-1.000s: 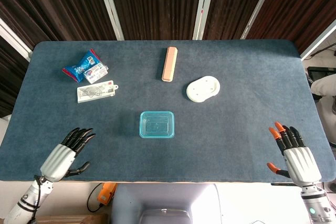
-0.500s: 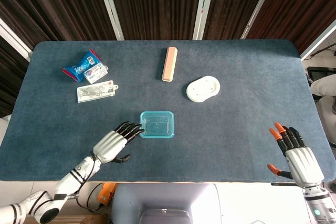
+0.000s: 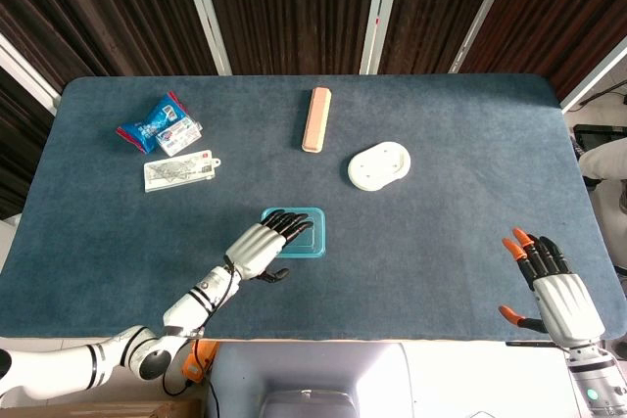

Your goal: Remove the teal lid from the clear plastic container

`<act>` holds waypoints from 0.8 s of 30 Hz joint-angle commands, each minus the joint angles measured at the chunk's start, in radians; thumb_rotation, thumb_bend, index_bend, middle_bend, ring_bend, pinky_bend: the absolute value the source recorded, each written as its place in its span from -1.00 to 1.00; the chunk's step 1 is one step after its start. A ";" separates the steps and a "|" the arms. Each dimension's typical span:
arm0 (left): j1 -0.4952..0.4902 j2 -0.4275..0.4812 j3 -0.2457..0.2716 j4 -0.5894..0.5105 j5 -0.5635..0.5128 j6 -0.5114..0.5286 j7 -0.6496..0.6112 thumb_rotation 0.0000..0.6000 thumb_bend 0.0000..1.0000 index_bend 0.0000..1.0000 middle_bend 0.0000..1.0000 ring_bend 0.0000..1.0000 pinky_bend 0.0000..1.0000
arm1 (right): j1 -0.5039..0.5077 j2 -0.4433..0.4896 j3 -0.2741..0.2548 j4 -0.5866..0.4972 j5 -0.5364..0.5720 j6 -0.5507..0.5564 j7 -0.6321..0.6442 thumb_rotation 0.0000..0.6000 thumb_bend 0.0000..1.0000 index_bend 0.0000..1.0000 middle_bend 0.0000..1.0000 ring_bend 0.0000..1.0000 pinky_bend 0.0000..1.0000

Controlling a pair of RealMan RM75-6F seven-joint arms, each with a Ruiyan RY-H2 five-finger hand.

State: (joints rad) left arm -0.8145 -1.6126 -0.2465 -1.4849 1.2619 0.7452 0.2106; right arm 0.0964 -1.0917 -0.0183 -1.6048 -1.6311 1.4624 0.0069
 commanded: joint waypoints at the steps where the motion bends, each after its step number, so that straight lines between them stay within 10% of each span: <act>1: -0.033 -0.013 -0.015 0.029 -0.050 -0.027 0.015 1.00 -0.42 -1.00 -1.00 -1.00 -1.00 | -0.001 0.004 -0.002 0.000 -0.004 0.002 0.009 1.00 -0.58 -1.00 -1.00 -1.00 -1.00; 24: -0.191 -0.010 0.028 0.099 -0.427 -0.091 0.156 1.00 -0.41 -1.00 -1.00 -1.00 -1.00 | -0.009 0.024 -0.002 0.002 -0.011 0.021 0.056 1.00 -0.58 -1.00 -1.00 -1.00 -1.00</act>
State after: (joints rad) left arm -0.9947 -1.6192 -0.2239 -1.3930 0.8476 0.6506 0.3573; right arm 0.0878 -1.0674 -0.0198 -1.6027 -1.6421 1.4835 0.0632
